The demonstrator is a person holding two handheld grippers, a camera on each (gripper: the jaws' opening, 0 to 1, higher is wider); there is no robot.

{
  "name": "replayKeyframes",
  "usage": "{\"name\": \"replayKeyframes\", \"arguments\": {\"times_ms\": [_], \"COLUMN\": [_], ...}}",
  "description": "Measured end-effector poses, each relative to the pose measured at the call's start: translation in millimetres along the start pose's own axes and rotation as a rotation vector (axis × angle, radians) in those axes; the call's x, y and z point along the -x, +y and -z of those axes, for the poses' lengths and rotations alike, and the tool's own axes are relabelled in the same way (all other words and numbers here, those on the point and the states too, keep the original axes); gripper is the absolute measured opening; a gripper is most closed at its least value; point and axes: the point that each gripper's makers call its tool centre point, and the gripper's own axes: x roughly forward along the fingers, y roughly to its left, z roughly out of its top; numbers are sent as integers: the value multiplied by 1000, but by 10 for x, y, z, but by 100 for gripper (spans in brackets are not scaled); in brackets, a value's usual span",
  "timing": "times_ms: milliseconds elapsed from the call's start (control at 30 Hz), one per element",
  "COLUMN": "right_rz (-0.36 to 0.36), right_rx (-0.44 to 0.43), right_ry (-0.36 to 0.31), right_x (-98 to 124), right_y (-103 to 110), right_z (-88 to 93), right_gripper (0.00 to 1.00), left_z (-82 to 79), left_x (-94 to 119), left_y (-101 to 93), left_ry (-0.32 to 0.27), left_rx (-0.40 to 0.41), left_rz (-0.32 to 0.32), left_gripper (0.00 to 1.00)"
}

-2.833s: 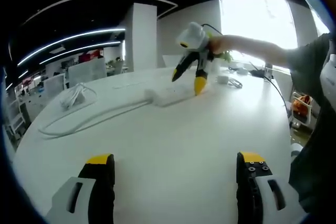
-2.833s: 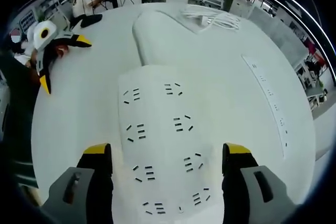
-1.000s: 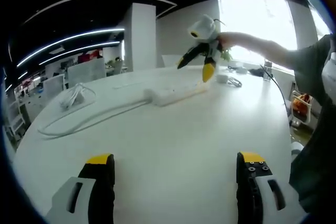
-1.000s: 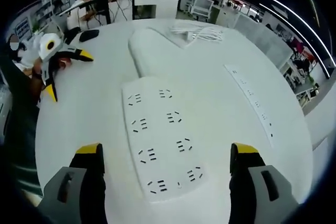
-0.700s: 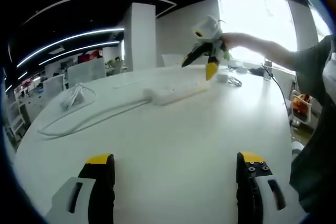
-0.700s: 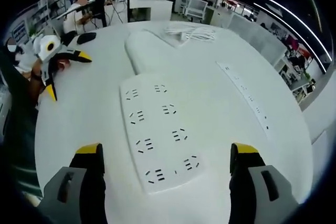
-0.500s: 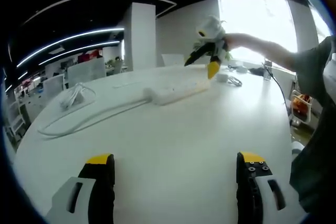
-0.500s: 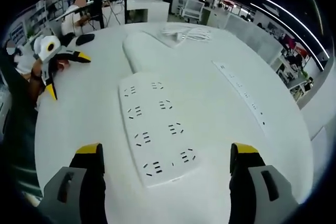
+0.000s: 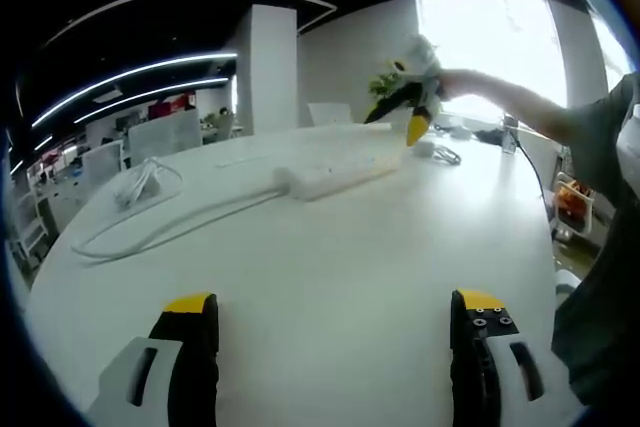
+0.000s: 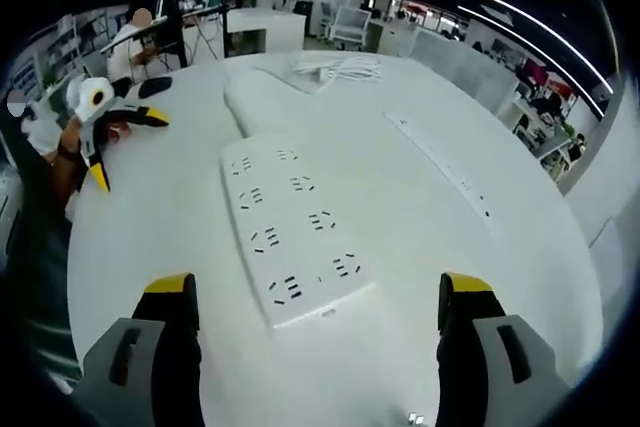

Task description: Straighten the power strip on the desk, plug the charger into it

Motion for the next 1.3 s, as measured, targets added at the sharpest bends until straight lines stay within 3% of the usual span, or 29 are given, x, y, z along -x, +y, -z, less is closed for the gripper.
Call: {"name": "replayKeyframes", "arguments": {"times_ms": [700,1300], "right_rz": [109,216], "right_rx": [-50,-149], "right_ry": [-49,-108], "right_x": [410,811], "right_y": [-60,-134], "right_z": [275,626], "right_gripper": [100,99], "left_z": [-31,-292], "left_x": [10,72], "left_y": [-6,-65], "left_ry": [-15,-61], "left_rx": [4,-32], "left_rz": [-1,36], "left_gripper": [99,99]}}
